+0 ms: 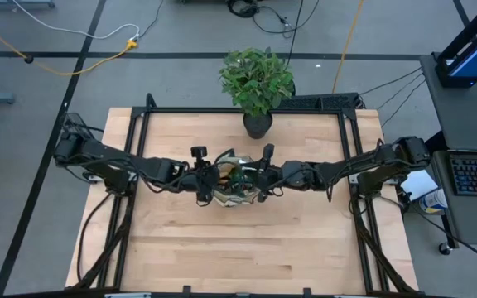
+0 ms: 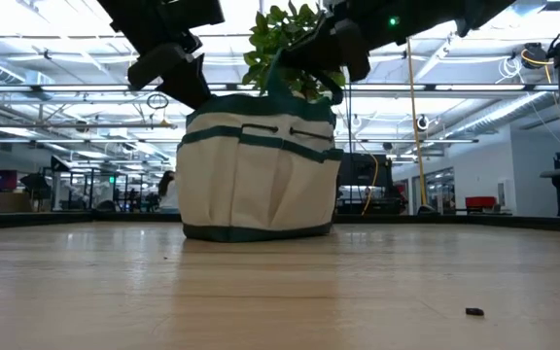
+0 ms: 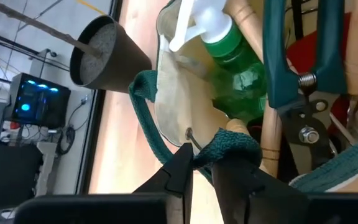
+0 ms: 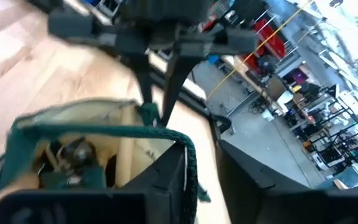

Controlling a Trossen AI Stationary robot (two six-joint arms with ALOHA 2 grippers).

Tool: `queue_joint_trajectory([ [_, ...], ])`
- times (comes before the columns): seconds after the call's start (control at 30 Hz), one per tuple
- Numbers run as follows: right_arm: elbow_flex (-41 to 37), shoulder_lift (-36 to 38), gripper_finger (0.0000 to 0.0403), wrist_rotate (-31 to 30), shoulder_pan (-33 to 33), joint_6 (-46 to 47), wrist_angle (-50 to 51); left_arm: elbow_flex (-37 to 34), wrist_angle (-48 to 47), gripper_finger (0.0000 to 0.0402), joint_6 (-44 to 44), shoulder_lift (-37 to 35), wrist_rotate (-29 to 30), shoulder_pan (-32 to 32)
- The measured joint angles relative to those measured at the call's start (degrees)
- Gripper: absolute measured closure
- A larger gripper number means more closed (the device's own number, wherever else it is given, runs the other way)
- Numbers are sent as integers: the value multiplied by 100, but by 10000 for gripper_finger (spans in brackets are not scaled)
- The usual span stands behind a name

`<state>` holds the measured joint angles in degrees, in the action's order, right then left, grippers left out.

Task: Pick & Place Garden tools in Gardening bag
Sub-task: Adjust the gardening bag

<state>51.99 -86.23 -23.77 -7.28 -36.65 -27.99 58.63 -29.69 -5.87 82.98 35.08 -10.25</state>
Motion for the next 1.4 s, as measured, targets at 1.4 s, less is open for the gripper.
queue_joint_trajectory([
  [1.4, 2, 165, 151, -33, -544, 775, 2382, 5, -602, 225, 293, -746, 614, -302],
])
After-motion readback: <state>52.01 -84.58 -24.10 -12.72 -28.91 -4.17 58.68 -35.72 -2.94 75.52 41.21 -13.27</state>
